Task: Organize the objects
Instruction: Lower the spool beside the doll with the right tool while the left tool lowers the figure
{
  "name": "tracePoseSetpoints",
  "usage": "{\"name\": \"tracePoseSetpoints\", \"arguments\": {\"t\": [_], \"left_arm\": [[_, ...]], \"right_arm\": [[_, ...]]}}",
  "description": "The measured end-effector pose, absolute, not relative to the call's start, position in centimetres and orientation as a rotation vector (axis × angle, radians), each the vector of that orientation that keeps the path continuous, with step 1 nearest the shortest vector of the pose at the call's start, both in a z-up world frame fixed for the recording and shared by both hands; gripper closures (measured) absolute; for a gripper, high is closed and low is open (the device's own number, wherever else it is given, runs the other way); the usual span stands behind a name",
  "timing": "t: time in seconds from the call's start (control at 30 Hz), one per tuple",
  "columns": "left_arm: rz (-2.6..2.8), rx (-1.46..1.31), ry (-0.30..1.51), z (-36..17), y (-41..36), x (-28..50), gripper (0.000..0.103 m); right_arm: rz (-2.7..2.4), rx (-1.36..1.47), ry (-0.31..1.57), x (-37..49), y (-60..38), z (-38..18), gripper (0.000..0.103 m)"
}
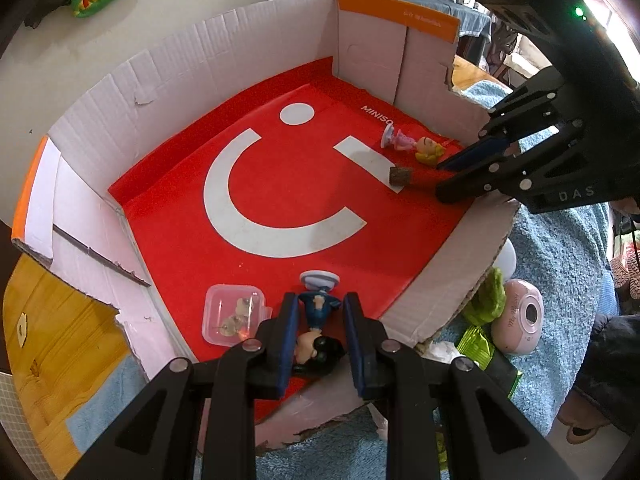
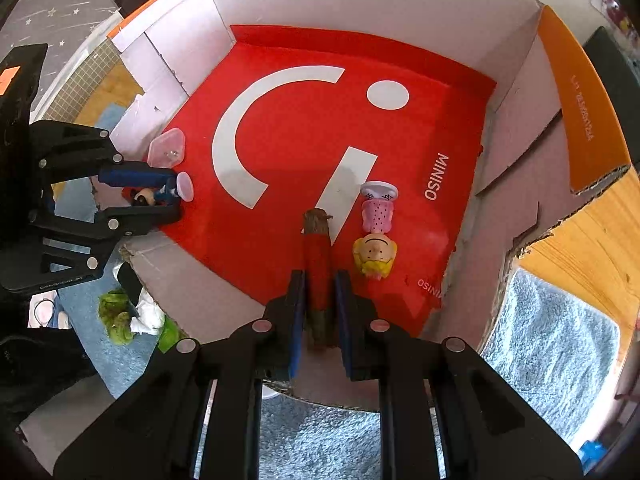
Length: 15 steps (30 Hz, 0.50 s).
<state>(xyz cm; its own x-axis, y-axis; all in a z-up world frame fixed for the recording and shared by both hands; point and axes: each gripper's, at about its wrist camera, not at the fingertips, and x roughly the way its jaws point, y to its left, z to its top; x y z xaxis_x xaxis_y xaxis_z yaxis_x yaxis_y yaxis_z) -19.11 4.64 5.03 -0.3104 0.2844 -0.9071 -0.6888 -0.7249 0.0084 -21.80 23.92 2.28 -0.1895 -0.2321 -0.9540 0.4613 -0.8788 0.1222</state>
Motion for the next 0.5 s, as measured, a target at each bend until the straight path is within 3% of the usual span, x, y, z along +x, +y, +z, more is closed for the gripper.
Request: {"name": "tracePoseSetpoints", "arguments": {"t": [0.2, 0.5], "left_arm": [[2.065, -1.312, 0.520, 5.13, 4.70, -18.97, 0.071], [2.070, -1.309, 0.495, 5.39, 4.56, -18.96, 0.070]], "right_arm": [[-2.105, 1.649, 0.259, -21.98, 24.24, 2.41, 0.088], [-2.114, 1.653, 0.249, -22.41, 24.85, 2.75, 0.088]]}}
